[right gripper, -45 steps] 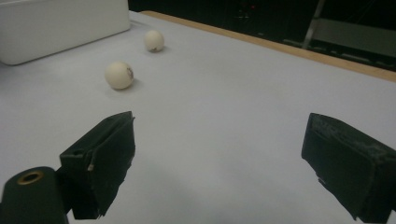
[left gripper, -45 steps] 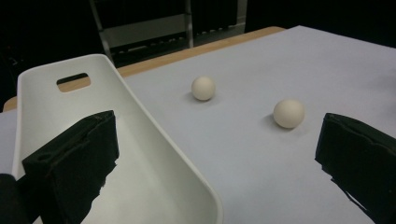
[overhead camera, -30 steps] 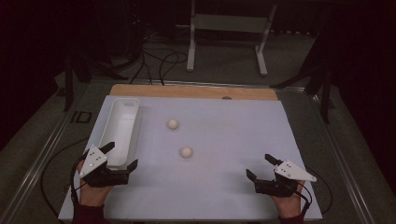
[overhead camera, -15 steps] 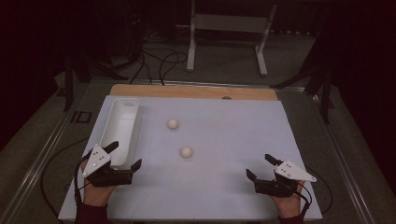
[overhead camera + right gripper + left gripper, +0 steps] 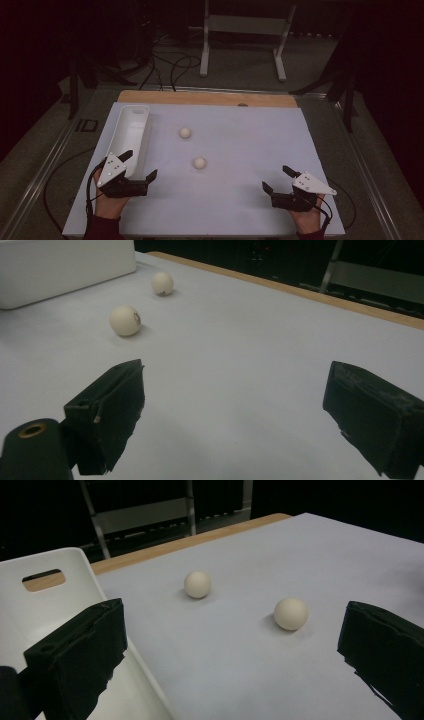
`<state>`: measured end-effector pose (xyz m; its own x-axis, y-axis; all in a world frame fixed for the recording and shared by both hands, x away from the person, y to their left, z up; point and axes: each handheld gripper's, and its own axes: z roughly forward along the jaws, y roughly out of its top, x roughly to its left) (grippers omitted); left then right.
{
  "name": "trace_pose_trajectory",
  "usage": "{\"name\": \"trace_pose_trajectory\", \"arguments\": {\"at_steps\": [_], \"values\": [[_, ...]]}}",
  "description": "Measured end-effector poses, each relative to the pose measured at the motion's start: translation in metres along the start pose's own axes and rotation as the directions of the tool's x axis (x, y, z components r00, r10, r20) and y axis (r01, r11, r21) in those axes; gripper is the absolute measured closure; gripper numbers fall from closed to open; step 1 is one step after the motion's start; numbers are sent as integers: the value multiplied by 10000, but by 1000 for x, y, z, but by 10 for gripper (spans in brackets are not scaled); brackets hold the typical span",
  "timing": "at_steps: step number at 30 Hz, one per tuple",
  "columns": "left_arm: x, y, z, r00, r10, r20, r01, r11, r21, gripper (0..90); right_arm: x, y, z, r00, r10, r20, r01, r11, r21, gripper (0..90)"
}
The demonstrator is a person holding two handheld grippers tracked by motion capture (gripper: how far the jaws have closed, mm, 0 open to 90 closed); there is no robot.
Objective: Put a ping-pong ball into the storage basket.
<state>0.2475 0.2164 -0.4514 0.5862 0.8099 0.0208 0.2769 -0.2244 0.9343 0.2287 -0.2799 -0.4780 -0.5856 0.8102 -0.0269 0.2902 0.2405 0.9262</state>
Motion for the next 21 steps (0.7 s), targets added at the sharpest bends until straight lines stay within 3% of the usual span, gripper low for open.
{"name": "trace_pose_trajectory", "arguments": {"at_steps": [14,21], "values": [[-10,15,16,9989,358,287,-361,9993,89,2,-1,-1,-2,10000,-11,69,12,10000,-49,94],[-20,26,27,9958,751,518,-766,9967,271,2,-6,-3,-6,9995,183,271,-179,9997,-149,94]]}}
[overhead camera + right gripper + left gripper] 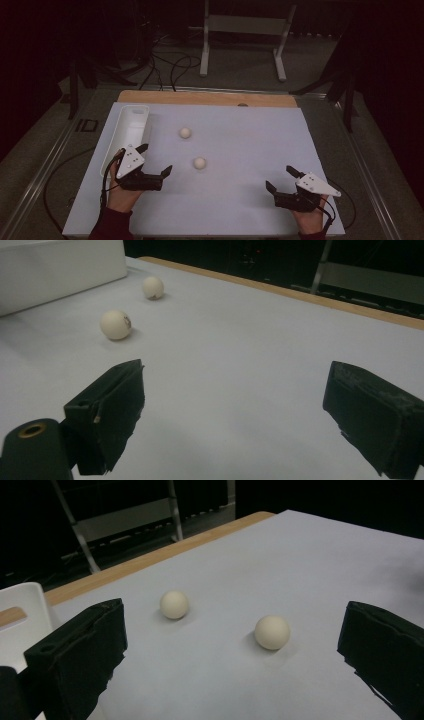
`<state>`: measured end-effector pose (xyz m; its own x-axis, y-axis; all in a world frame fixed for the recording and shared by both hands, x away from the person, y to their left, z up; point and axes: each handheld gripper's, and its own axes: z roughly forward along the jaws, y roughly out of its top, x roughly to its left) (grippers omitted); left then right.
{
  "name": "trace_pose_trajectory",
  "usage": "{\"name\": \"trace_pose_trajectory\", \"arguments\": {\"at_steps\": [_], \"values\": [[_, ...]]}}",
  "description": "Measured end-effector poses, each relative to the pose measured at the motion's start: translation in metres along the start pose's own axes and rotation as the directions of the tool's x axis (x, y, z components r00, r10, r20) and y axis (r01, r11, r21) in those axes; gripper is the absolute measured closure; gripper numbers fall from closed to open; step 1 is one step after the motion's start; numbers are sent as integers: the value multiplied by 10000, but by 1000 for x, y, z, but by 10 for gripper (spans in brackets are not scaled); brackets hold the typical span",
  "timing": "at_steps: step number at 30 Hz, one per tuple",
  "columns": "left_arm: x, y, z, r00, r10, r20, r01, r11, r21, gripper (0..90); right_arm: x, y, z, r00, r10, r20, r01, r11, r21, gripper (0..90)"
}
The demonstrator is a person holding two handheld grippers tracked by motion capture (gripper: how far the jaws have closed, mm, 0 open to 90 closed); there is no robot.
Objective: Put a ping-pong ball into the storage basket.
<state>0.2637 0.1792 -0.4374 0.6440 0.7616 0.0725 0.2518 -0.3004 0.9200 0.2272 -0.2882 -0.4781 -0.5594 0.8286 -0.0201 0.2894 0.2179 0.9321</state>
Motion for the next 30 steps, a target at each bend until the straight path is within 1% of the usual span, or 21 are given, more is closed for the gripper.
{"name": "trace_pose_trajectory", "arguments": {"at_steps": [3,6,8,17,22,27,30], "values": [[-2,3,5,9999,82,61,-83,9998,180,2,0,0,0,10000,45,75,-45,10000,6,88],[-3,6,10,9999,70,140,-73,9997,218,2,0,0,1,9999,55,115,-55,10000,16,84],[-4,7,13,9999,68,118,-71,9997,231,2,0,0,1,9999,69,137,-69,10000,20,84],[-11,10,27,9992,192,355,-206,9990,392,2,0,0,1,9999,28,142,-28,10000,-11,84],[-12,13,35,9986,122,523,-146,9989,447,2,0,-1,1,9999,6,138,-6,10000,25,84],[-14,12,44,9979,67,652,-111,9976,677,2,0,-1,2,10000,-1,96,0,10000,52,84],[-16,11,50,9971,102,759,-163,9966,807,2,0,-1,4,10000,-18,63,18,10000,46,84]]}}
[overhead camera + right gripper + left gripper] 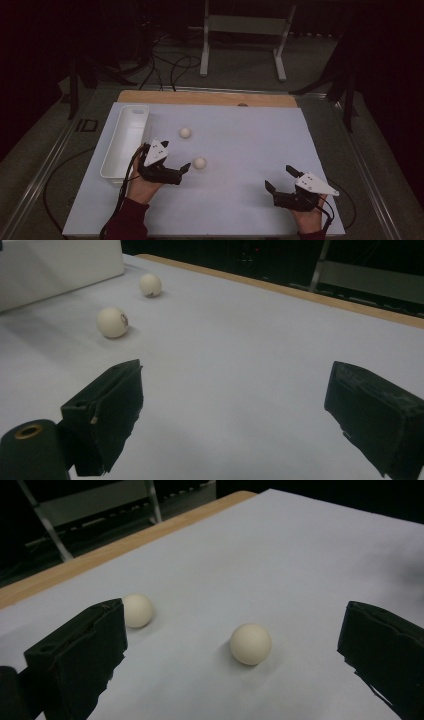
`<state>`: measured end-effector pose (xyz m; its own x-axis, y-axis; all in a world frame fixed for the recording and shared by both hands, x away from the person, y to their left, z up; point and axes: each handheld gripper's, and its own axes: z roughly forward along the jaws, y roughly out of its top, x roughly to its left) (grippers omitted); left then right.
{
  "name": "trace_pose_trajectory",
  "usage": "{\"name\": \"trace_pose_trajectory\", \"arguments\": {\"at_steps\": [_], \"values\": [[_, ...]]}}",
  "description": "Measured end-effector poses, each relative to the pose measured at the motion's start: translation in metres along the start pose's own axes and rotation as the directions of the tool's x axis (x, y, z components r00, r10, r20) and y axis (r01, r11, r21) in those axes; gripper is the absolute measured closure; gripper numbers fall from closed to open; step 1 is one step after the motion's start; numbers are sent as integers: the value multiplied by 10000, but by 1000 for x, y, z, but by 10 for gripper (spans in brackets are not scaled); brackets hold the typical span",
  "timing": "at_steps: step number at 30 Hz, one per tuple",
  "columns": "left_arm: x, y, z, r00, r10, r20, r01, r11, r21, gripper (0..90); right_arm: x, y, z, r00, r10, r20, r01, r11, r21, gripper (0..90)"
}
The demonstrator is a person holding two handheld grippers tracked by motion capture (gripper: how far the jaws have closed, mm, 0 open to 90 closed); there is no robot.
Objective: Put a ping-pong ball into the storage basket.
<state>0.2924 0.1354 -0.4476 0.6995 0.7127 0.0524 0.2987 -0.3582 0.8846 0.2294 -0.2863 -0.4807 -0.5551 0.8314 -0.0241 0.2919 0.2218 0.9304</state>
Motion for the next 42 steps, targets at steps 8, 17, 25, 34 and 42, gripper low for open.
{"name": "trace_pose_trajectory", "arguments": {"at_steps": [8,17,25,34,42], "values": [[1,1,13,9996,-119,258,118,9999,43,2,2,-1,4,9999,-69,-85,70,9999,104,84],[-2,3,23,9988,-57,489,46,9997,237,2,2,-2,5,9999,-85,-113,87,9999,130,84],[0,10,30,9981,117,597,-133,9995,278,2,1,-3,6,9999,-65,-111,67,9998,195,84],[1,14,41,9974,282,657,-313,9984,466,2,1,-3,6,10000,-20,-68,21,9998,191,84],[3,17,53,9963,224,829,-284,9970,720,2,1,-3,6,10000,-26,-76,27,9998,212,84]]}}
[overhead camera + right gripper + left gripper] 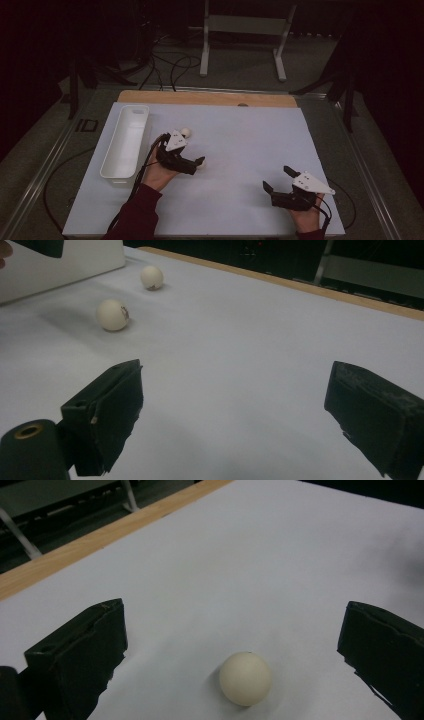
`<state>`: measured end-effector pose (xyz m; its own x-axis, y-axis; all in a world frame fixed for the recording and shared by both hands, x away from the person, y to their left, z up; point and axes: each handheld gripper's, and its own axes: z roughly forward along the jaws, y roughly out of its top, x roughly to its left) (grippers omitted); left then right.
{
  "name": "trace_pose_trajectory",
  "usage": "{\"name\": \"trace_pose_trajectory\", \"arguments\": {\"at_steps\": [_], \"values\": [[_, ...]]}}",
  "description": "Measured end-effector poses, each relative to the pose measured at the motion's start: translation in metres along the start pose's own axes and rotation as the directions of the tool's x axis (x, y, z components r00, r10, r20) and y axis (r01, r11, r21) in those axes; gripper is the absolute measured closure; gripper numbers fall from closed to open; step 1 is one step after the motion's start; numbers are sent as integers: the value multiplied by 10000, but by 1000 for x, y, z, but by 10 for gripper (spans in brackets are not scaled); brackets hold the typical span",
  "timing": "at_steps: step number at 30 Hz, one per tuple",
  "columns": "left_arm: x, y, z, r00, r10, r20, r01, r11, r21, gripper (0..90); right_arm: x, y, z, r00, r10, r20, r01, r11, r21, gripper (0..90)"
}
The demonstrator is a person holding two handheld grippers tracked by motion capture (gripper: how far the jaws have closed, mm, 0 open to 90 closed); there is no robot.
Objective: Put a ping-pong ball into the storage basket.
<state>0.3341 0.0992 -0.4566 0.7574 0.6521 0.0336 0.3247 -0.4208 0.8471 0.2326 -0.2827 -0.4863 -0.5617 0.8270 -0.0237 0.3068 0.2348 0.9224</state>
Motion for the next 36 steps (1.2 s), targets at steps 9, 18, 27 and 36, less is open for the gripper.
{"name": "trace_pose_trajectory", "arguments": {"at_steps": [9,18,27,36], "values": [[0,-5,13,10000,-61,-50,63,9992,399,2,0,0,0,10000,-10,-45,10,10000,-20,84],[3,-13,27,9988,-480,-47,482,9946,919,2,0,0,0,10000,-15,-66,15,10000,-20,84],[6,-20,34,9974,-714,36,705,9912,1118,2,1,0,0,9999,-52,-86,52,10000,-7,84],[5,-24,41,9954,-893,334,838,9867,1396,2,1,0,0,9999,-62,-88,62,10000,12,84]]}}
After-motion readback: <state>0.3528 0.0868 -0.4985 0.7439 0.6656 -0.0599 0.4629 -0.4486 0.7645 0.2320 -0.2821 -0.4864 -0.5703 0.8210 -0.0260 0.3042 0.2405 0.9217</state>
